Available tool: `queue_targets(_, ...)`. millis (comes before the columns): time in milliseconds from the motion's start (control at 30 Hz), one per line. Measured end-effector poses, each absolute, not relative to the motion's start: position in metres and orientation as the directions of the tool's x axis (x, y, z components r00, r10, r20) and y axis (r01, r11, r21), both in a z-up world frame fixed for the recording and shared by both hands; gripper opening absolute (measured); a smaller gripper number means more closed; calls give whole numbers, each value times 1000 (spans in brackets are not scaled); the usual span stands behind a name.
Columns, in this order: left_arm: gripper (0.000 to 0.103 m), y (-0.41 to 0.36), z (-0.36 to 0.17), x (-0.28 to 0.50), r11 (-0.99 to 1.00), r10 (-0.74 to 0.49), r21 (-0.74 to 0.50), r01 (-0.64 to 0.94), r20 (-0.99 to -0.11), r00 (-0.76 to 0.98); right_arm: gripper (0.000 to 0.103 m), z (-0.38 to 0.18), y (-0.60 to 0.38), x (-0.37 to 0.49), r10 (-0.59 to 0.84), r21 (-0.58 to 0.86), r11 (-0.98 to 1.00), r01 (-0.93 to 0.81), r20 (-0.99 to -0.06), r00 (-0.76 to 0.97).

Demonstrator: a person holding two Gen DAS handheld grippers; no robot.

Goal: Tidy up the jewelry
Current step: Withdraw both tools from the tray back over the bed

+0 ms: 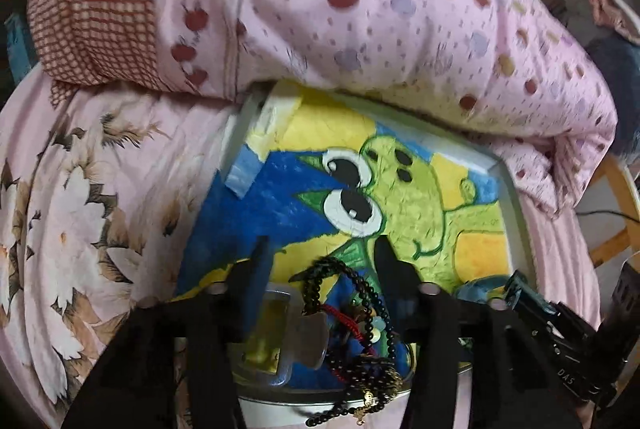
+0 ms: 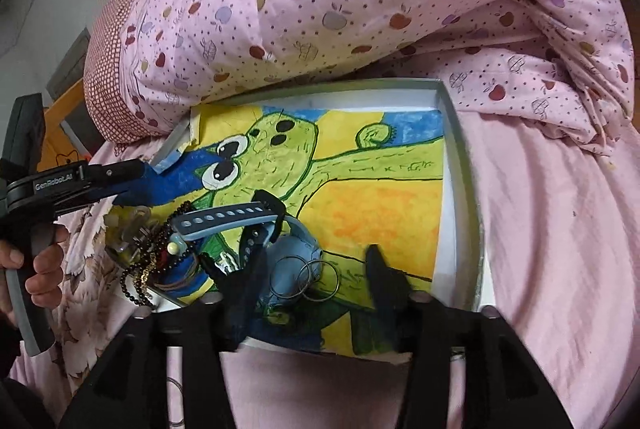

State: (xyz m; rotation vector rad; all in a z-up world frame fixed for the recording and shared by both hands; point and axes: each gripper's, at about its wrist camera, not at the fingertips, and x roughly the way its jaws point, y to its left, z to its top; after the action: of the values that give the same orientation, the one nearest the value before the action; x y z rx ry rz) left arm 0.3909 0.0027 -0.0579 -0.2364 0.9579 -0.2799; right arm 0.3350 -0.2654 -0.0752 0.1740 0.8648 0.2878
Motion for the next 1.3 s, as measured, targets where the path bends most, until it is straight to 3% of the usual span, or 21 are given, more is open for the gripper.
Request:
queue_targets(233, 70, 7, -39, 365, 934, -348, -323, 153, -729, 589, 79, -53, -271, 307, 317, 270, 946, -182, -643, 697)
queue_targets(333, 72, 11, -34, 349, 928, -363, -335, 164, -709, 604, 84, -43, -273, 291, 321, 270, 943, -193, -599, 734)
queue_targets(467, 84, 13, -25, 326, 933, -348, -321, 165, -686, 639, 90, -29, -273, 273, 318, 252, 945, -211, -544, 776)
queue_targets(667, 86, 11, -6, 293, 945, -315, -283, 165, -640, 701, 95, -6, -273, 249, 328, 243, 941, -237, -477, 815)
queue_targets(767, 99, 13, 1, 277, 953, -291, -260, 159, -621, 728, 97, 2, -273, 237, 332, 239, 939, -246, -455, 826)
queue_targets(1300, 100, 31, 23, 189, 977, -201, -172, 127, -532, 822, 103, 27, -268, 167, 358, 200, 932, -303, -372, 856)
